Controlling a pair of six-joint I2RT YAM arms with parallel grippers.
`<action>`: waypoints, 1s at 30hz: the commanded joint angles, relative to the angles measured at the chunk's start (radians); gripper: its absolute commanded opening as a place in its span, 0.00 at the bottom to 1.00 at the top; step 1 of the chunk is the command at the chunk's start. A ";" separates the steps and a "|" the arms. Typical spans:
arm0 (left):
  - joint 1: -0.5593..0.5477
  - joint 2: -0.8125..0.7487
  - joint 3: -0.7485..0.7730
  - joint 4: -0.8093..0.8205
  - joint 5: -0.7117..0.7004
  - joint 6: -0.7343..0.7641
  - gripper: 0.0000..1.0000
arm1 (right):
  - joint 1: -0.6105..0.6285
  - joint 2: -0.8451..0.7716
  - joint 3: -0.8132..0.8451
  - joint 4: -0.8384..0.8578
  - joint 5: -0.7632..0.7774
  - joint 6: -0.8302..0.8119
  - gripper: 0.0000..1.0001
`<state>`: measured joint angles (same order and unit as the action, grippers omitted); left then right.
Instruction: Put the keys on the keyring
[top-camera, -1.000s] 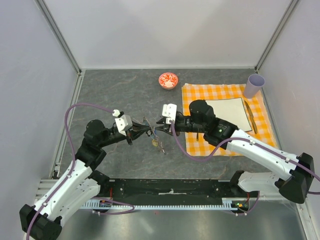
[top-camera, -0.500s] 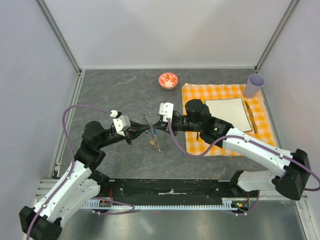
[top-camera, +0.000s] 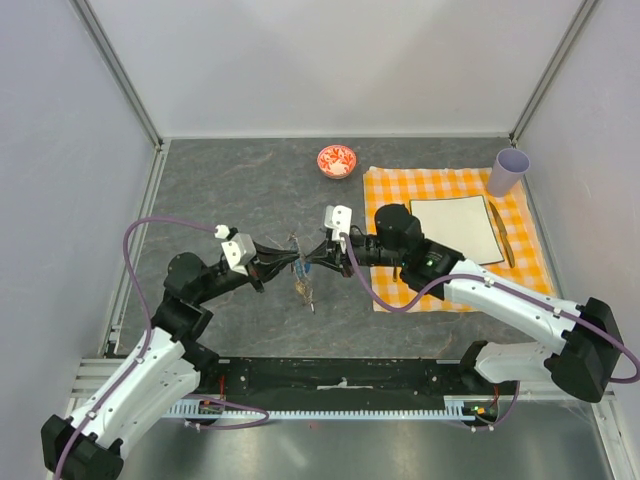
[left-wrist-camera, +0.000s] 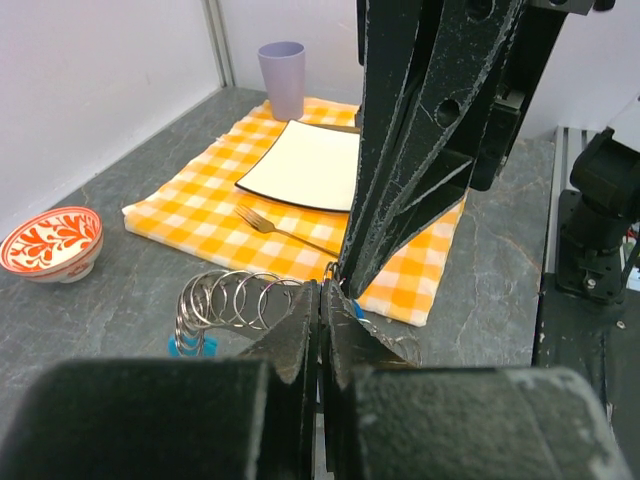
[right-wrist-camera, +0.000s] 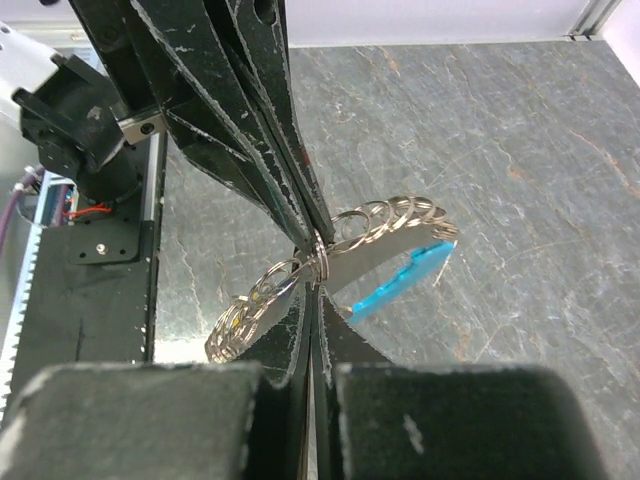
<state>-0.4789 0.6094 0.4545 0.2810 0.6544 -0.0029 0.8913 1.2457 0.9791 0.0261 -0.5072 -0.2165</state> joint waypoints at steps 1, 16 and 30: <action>0.002 -0.013 -0.014 0.219 -0.045 -0.091 0.02 | 0.004 -0.029 -0.048 0.173 -0.091 0.135 0.00; -0.046 0.006 -0.117 0.441 -0.185 -0.264 0.02 | 0.031 -0.015 -0.118 0.376 0.074 0.273 0.00; -0.092 0.135 -0.241 0.725 -0.329 -0.348 0.02 | 0.047 0.003 -0.186 0.490 0.130 0.405 0.07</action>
<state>-0.5636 0.6998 0.2222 0.8280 0.3748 -0.3107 0.9218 1.2472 0.7780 0.4335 -0.3443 0.1452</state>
